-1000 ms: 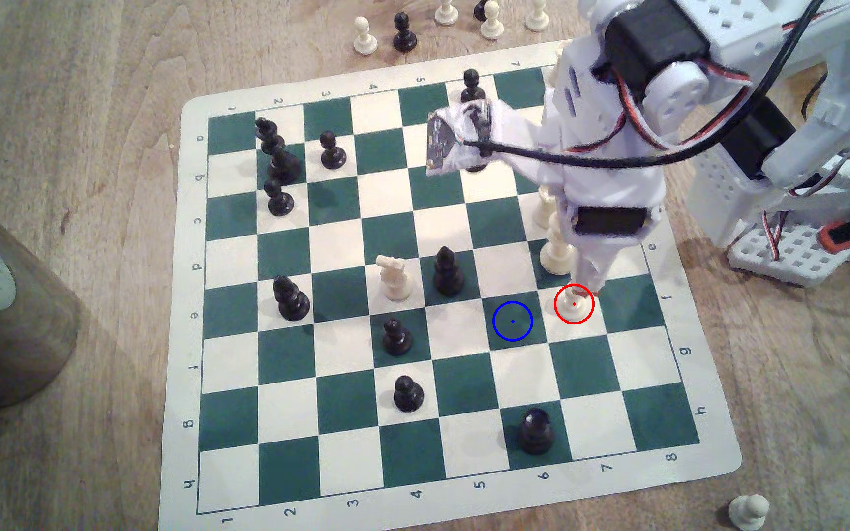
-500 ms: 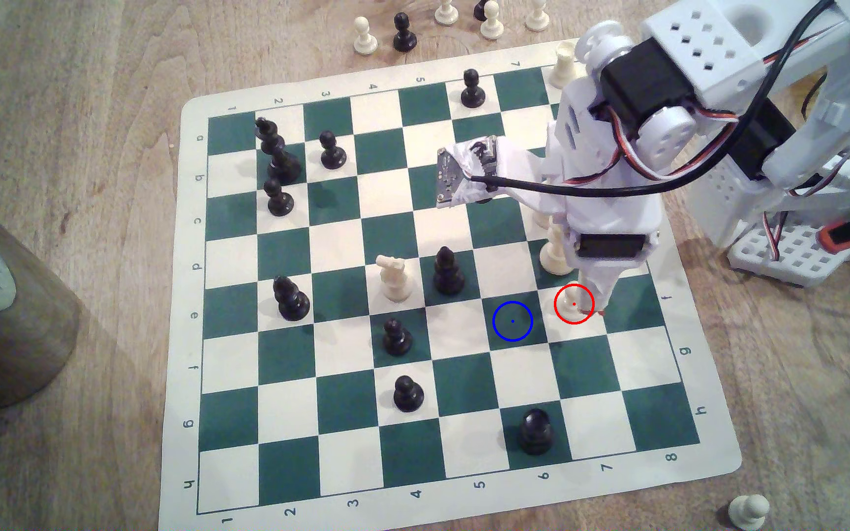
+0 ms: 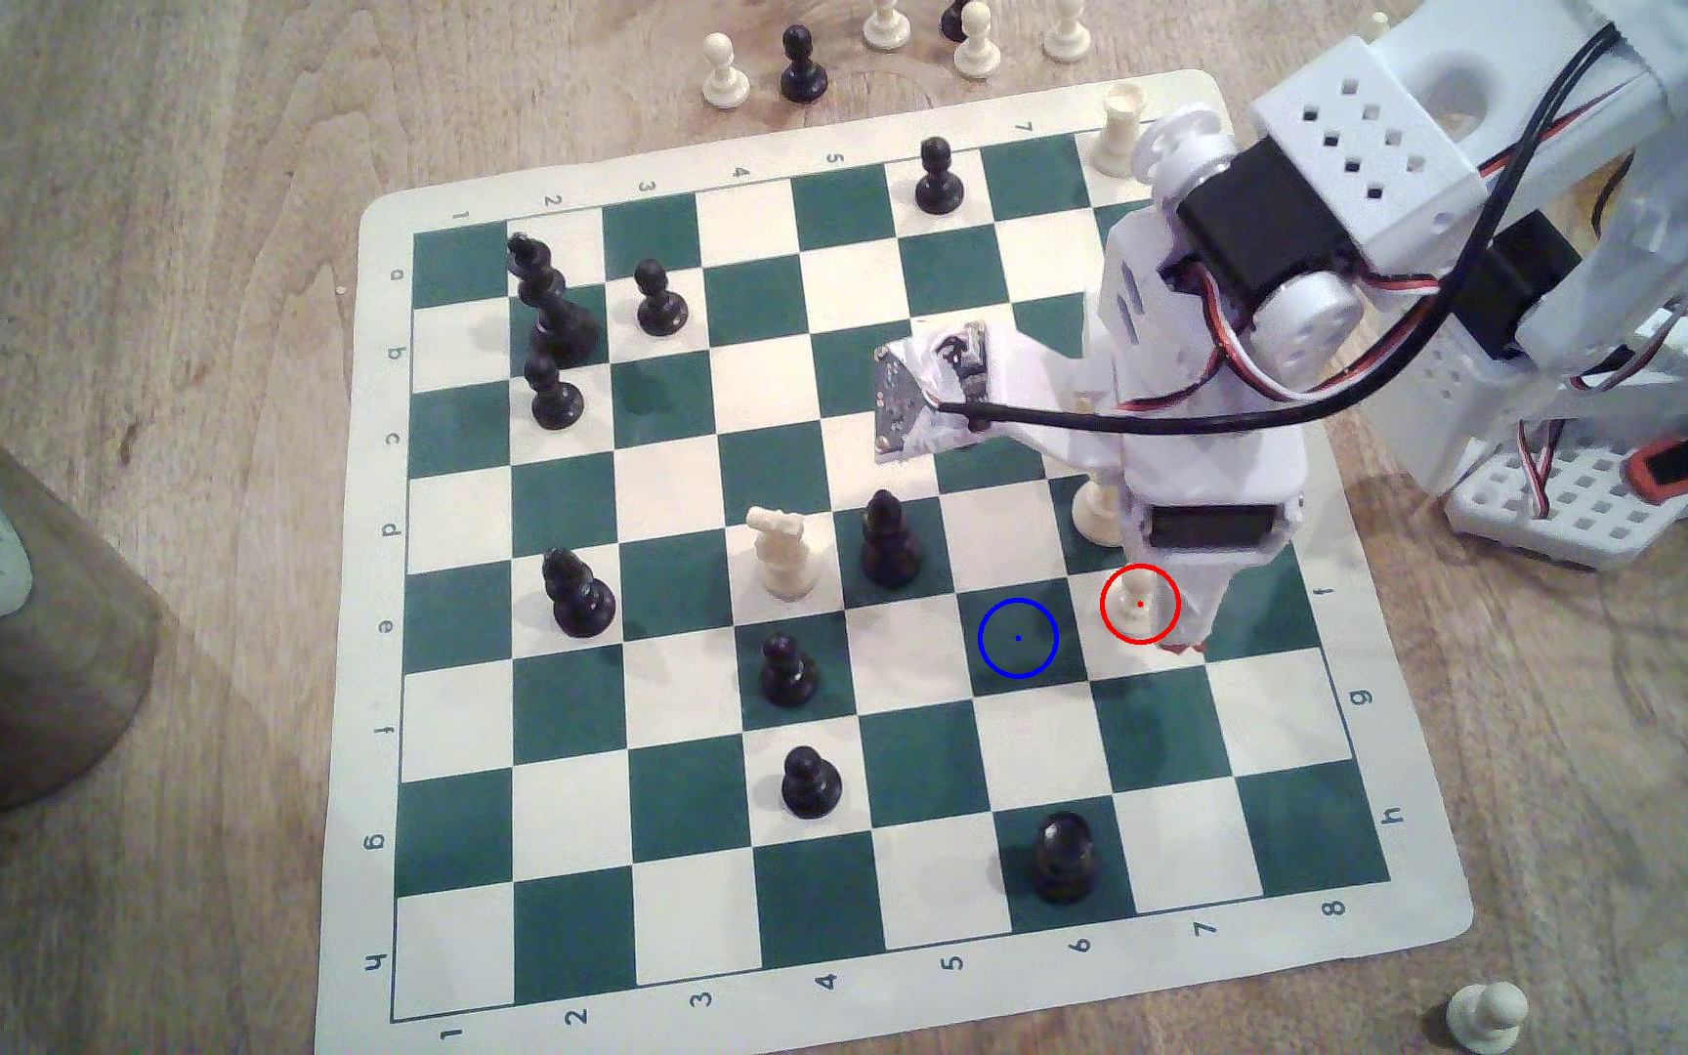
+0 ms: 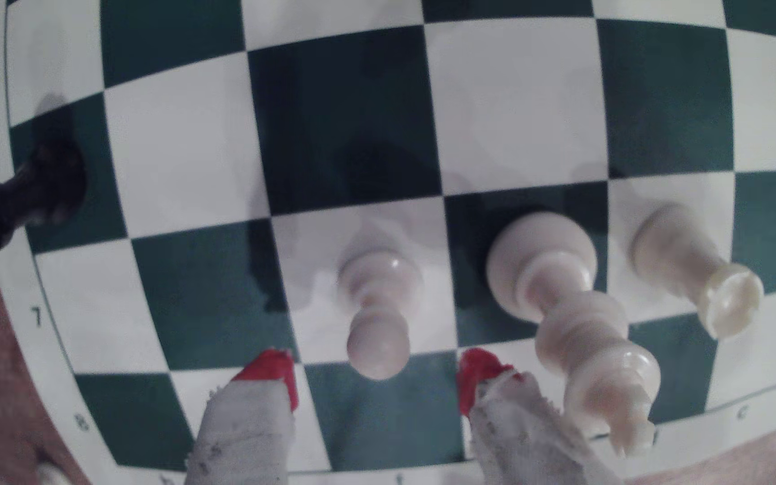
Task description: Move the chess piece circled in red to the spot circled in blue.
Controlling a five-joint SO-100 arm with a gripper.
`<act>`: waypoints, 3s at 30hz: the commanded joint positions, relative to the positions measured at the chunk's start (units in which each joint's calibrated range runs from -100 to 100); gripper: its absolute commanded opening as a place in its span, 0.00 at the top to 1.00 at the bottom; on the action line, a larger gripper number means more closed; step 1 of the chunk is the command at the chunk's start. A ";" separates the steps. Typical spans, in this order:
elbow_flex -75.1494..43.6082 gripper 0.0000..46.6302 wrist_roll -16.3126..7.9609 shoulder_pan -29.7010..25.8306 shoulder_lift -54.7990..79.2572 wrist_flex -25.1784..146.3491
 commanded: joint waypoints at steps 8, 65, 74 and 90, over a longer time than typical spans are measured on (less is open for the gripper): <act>0.06 0.62 -0.20 0.17 1.31 -4.74; -27.42 1.00 -0.34 -1.40 9.03 4.84; -27.32 1.00 -0.05 0.64 17.10 0.83; -29.68 1.00 0.05 2.20 24.57 -2.37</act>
